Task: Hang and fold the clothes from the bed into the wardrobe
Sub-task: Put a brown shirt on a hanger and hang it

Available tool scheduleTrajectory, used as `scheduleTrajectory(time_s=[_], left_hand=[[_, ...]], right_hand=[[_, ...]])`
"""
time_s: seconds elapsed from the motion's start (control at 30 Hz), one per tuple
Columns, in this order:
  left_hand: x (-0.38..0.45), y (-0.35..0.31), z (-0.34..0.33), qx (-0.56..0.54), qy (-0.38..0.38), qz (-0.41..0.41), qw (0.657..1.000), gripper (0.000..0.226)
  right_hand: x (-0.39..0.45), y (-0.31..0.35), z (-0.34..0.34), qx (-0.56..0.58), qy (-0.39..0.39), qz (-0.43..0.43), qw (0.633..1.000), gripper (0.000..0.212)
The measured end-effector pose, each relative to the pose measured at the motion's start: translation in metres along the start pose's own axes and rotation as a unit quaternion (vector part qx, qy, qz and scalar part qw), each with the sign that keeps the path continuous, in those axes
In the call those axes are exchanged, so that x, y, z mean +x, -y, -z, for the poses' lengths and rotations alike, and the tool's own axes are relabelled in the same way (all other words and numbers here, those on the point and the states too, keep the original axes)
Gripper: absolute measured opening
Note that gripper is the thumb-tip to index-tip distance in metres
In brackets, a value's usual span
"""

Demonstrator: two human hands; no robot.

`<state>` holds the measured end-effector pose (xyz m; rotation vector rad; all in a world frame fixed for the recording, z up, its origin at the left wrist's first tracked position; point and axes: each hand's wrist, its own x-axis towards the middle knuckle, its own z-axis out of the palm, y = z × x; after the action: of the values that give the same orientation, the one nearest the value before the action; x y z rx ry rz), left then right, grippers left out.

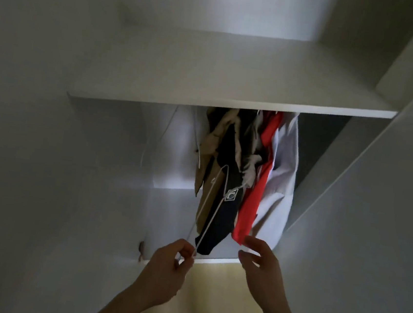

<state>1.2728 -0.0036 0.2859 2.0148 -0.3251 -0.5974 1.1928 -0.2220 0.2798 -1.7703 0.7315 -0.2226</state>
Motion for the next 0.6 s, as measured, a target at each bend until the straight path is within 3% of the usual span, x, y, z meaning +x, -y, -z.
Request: scheduleTrajectory(time_s=[0.2, 0.6], left_hand=[[-0.007, 0.015, -0.014, -0.007, 0.093, -0.055, 0.994, 0.008], [-0.102, 0.006, -0.108, 0.028, 0.309, -0.134, 0.941, 0.011]], right_hand=[[-0.083, -0.035, -0.008, 0.012, -0.075, -0.095, 0.993, 0.029], [-0.278, -0.074, 0.069, 0.079, -0.288, -0.119, 0.947, 0.031]])
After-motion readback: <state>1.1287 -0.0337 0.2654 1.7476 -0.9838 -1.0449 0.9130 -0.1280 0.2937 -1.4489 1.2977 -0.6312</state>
